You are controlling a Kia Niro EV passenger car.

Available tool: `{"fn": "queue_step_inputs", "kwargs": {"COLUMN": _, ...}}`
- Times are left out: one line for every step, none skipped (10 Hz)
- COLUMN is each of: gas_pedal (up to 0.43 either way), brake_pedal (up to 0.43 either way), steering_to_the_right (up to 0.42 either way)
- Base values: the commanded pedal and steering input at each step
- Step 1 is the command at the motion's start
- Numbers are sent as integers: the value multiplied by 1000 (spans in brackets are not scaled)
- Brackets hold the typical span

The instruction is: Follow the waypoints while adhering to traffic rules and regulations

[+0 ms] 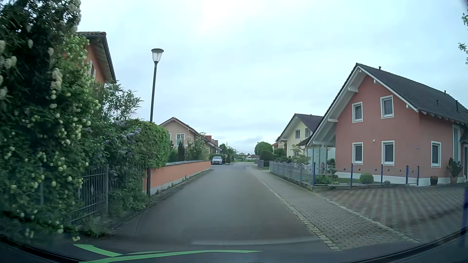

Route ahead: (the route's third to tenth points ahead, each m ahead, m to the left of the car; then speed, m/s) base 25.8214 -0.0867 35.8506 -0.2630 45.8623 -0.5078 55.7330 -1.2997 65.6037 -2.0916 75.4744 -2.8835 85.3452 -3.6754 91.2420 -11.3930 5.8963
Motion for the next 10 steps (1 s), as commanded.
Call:
{"fn": "queue_step_inputs", "kwargs": {"gas_pedal": 59, "brake_pedal": 0, "steering_to_the_right": 3}}
{"fn": "queue_step_inputs", "kwargs": {"gas_pedal": 59, "brake_pedal": 0, "steering_to_the_right": 3}}
{"fn": "queue_step_inputs", "kwargs": {"gas_pedal": 59, "brake_pedal": 0, "steering_to_the_right": 3}}
{"fn": "queue_step_inputs", "kwargs": {"gas_pedal": 59, "brake_pedal": 0, "steering_to_the_right": 3}}
{"fn": "queue_step_inputs", "kwargs": {"gas_pedal": 59, "brake_pedal": 0, "steering_to_the_right": 2}}
{"fn": "queue_step_inputs", "kwargs": {"gas_pedal": 59, "brake_pedal": 0, "steering_to_the_right": 1}}
{"fn": "queue_step_inputs", "kwargs": {"gas_pedal": 59, "brake_pedal": 0, "steering_to_the_right": 1}}
{"fn": "queue_step_inputs", "kwargs": {"gas_pedal": 59, "brake_pedal": 0, "steering_to_the_right": 1}}
{"fn": "queue_step_inputs", "kwargs": {"gas_pedal": 59, "brake_pedal": 0, "steering_to_the_right": 1}}
{"fn": "queue_step_inputs", "kwargs": {"gas_pedal": 59, "brake_pedal": 0, "steering_to_the_right": 1}}
